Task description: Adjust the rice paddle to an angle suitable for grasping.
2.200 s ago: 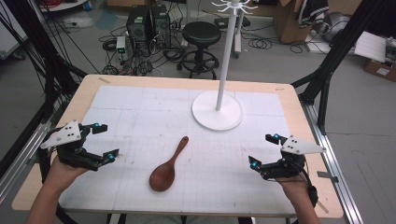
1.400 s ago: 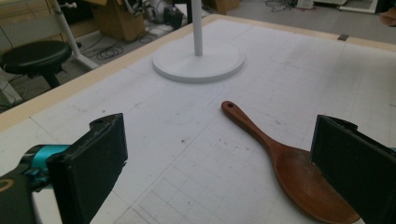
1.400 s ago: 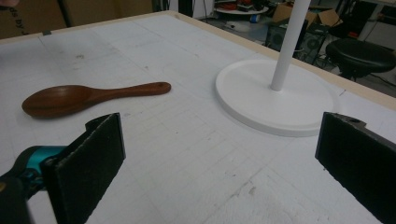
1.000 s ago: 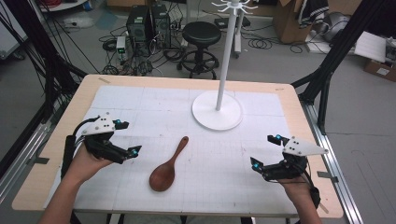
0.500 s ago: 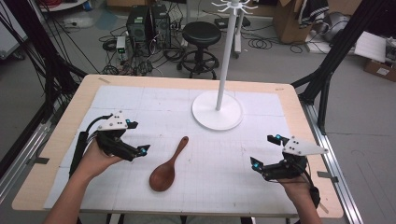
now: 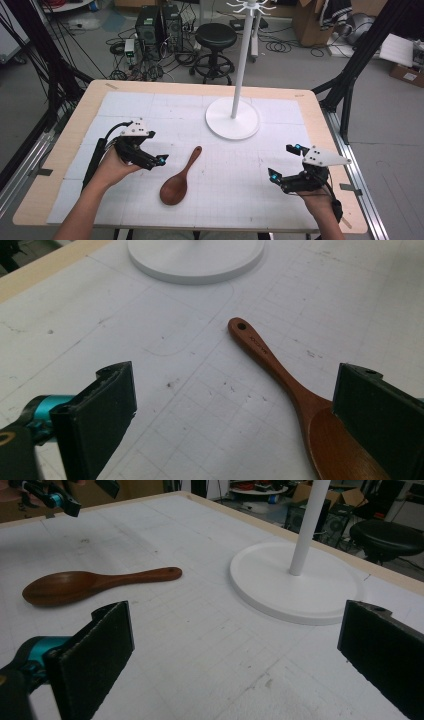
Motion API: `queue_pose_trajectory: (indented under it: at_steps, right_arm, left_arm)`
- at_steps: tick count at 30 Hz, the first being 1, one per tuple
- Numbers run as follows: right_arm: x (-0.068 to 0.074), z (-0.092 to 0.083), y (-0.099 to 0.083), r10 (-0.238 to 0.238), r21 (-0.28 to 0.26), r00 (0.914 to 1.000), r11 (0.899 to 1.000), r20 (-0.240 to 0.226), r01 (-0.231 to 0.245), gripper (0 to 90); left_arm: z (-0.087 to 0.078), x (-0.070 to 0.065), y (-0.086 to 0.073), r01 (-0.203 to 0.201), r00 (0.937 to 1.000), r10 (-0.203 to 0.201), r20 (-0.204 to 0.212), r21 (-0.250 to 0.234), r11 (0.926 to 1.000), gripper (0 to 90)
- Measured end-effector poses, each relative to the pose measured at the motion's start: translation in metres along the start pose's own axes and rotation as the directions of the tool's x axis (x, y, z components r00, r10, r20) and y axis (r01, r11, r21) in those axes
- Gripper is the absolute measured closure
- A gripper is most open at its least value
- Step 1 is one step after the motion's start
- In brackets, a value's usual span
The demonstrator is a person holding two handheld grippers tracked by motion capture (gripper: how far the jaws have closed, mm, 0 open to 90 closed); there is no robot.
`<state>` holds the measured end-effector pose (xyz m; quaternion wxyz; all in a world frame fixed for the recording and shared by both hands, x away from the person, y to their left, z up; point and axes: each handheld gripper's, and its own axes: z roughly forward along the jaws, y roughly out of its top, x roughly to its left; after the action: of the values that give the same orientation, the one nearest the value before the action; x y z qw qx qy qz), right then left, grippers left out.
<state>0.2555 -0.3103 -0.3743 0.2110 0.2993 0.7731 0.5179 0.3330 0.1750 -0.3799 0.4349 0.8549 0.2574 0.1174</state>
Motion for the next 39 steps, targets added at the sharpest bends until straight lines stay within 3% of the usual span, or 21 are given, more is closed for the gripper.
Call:
queue_pose_trajectory:
  at_steps: [15, 20, 24, 28, 39]
  right_arm:
    - [-0.002, -0.001, -0.001, 0.005, 0.002, 1.0, 1.0, 0.001, -0.005, 0.5]
    - [-0.001, 0.0, -0.001, 0.006, 0.004, 1.0, 1.0, -0.001, -0.006, 0.5]
    - [-0.001, 0.0, -0.001, 0.004, 0.004, 1.0, 1.0, -0.002, -0.004, 0.5]
    - [-0.002, 0.0, -0.001, 0.006, 0.003, 1.0, 1.0, -0.001, -0.006, 0.5]
    - [-0.002, 0.0, -0.001, 0.004, 0.006, 1.0, 1.0, -0.001, -0.004, 0.5]
  left_arm:
    - [0.029, -0.012, 0.013, -0.015, 0.9993, 0.012, 0.034, 0.093, 0.9955, 4.9]
    - [0.037, -0.011, 0.013, 0.004, 0.9997, -0.007, 0.021, 0.114, 0.9935, 6.3]
    - [0.042, -0.01, 0.013, -0.009, 0.9996, 0.006, 0.027, 0.134, 0.991, 10.2]
    - [0.047, -0.011, 0.012, -0.032, 0.9995, 0.032, 0.0, 0.167, 0.9855, 17.4]
    - [0.06, -0.01, 0.011, -0.061, 0.9976, 0.067, -0.02, 0.223, 0.9729, 39.6]
